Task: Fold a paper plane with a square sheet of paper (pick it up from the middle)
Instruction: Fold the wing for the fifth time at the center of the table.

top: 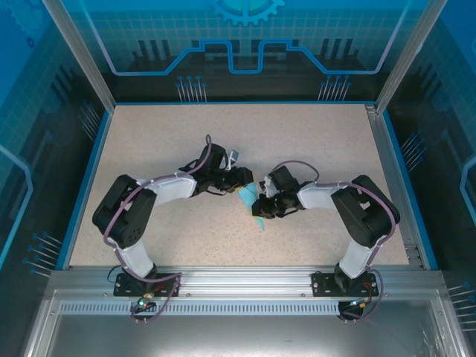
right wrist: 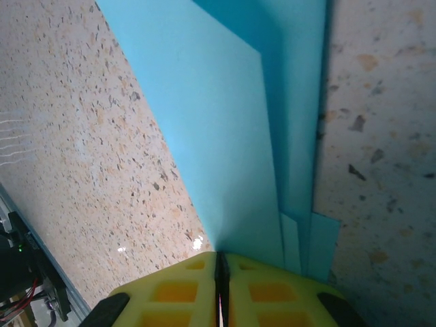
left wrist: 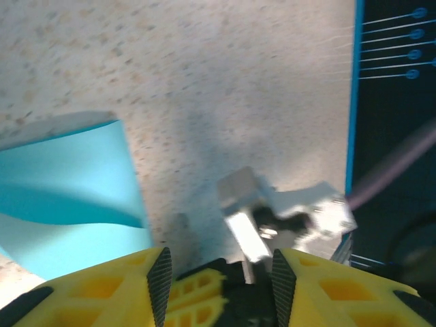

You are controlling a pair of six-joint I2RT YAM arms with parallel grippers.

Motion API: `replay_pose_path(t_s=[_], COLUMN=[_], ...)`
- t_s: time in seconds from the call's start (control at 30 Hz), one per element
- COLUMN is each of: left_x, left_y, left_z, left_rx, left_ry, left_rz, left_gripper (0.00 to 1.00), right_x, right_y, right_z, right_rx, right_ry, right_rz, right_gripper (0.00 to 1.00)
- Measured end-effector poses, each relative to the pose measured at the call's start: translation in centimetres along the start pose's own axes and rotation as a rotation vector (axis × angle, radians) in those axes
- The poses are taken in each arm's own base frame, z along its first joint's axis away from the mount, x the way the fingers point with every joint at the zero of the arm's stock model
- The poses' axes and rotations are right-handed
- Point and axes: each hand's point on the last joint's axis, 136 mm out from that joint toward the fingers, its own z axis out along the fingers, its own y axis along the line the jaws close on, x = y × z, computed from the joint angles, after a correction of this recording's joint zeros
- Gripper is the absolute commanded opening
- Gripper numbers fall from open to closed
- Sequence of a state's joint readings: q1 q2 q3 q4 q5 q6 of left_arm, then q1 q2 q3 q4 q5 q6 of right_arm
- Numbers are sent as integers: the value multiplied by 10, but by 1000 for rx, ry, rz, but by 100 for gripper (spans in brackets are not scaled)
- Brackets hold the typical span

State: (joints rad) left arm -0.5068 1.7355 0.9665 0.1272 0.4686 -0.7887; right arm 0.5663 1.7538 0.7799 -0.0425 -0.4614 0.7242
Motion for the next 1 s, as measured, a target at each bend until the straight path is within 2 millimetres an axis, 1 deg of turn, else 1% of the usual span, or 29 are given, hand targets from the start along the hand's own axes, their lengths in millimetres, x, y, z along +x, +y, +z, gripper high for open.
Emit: replay_pose_path(t_s=[0.1,0.23,0.5,0.77,1.0], left_x=[-1,2,12,21,15], left_y=[-4,3,29,57,58], left_z=[-3,1,22,38,38], left_rx=[9,-1,-35,-90,-97], left_ry=[-7,3,48,79,69], left_rz=[13,4,-29,-66,-71], left_gripper=[46,45,45,43,43], right_x=[0,0,-1,-1,-1], right_y=[0,0,1,0,0], right_z=[0,0,1,1,1], right_rx=[-6,-11,-13,-12,-14], right_ry=[4,9,15,15,17], right_rz=[4,7,9,10,9], right_gripper=[10,10,10,9,9])
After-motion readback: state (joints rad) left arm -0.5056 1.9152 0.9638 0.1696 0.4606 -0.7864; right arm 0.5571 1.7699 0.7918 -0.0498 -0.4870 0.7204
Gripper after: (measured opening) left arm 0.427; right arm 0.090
